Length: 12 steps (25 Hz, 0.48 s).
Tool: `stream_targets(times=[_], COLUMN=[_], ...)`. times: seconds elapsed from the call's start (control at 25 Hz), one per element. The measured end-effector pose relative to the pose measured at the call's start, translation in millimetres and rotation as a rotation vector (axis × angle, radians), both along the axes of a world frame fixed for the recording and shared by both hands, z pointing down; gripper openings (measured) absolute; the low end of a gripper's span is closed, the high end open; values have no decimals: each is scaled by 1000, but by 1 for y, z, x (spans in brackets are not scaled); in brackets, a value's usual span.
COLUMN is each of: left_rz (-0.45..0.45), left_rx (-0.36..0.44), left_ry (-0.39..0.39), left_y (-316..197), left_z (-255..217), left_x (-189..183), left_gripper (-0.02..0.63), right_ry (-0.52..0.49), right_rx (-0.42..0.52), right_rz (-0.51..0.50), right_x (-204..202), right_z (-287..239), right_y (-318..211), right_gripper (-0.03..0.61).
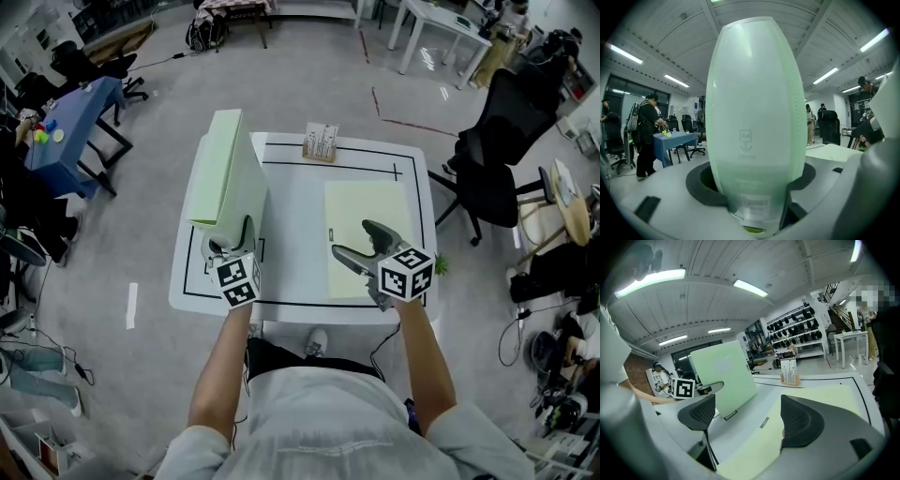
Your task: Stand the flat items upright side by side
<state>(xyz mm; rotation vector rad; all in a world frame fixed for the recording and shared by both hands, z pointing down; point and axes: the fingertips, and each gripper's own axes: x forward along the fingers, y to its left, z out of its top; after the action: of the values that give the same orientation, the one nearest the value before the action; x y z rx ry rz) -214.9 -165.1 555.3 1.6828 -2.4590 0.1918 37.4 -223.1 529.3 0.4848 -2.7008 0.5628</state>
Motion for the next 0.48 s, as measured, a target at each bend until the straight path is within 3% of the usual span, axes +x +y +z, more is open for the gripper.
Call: stream_targets(times=[0.32,0.48], left_rz=[55,23], left_rx=[-52,-55], left_ry=[-12,36], left_y=[-9,-8], left_z=[2,3], left_x=[22,21], left_gripper=[342,342], right_ry=[-11,-19], right_rx=[-18,-14], right_rz=[13,11], right_x=[3,4], right_z=[3,-1], right_y=[-4,-2], right_gripper=[459,459])
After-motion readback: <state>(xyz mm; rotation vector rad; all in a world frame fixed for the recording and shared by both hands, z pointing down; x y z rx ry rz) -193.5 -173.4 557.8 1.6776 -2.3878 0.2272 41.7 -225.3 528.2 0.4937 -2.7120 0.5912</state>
